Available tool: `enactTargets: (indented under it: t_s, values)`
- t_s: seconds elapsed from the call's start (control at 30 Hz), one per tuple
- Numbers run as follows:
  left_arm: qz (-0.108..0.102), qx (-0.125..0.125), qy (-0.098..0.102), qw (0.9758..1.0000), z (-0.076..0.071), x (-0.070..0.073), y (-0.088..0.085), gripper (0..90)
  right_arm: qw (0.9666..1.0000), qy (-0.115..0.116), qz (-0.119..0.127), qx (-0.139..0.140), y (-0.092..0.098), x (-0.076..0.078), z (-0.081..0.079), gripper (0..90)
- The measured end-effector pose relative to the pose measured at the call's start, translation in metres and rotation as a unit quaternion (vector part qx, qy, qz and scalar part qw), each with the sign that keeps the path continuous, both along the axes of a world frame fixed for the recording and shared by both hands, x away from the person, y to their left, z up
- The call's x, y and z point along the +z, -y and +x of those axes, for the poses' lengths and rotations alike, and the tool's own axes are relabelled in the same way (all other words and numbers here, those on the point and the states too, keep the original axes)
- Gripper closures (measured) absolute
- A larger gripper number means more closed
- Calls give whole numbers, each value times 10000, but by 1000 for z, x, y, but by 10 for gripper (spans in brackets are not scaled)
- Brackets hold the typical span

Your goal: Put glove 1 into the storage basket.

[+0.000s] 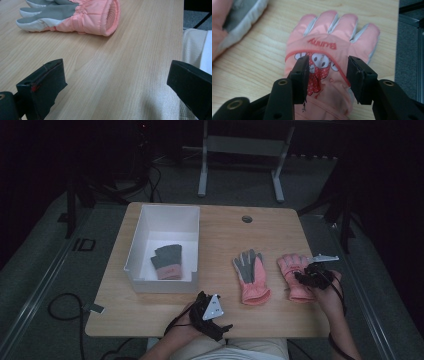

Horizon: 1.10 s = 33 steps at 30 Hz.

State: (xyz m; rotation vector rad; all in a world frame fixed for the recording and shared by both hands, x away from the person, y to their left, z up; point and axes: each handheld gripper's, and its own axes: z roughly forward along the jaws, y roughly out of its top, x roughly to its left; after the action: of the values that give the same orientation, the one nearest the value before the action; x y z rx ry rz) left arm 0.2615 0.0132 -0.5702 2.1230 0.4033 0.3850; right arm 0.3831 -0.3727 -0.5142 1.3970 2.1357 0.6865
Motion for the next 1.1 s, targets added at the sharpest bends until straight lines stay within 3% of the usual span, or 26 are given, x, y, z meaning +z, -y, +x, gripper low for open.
enactTargets:
  t_s: [0.1, 0.23, 0.33, 0.43, 0.5, 0.53, 0.63, 0.77, 0.93, 1.1]
  values:
    - [11, 15, 19, 10000, 0, 0, 0, 15, 10000, -46, -14, -37, 0, -8, 0, 534]
    - [24, 18, 47, 10000, -1, 1, 0, 14, 9997, -30, -50, -225, -5, -17, 1, 667]
    - [31, 17, 54, 10000, -1, 1, 0, 15, 9990, -105, 76, -425, -9, -19, 1, 786]
    - [27, 14, 73, 10000, -2, 1, 0, 15, 9986, -94, 58, -509, -12, -18, 1, 829]
    - [26, 21, 85, 10000, -2, 2, -1, 14, 9980, -98, 268, -568, -8, -14, 1, 853]
    - [20, 26, 81, 10000, -2, 2, -1, 14, 9975, -83, 355, -610, -7, -10, 0, 859]
    - [-29, 76, 61, 9999, 0, 2, -3, 15, 9977, 88, 303, -594, -13, 5, -3, 864]
    - [-44, 101, 73, 9999, 1, 3, -4, 15, 9967, 386, 392, -589, -23, 34, -6, 863]
    - [-31, 97, 114, 9999, 1, 4, -6, 14, 9948, 709, 551, -488, -48, 70, -13, 862]
    - [-67, 148, 102, 9998, 2, 4, -8, 15, 9944, 806, 599, -333, -77, 87, -17, 861]
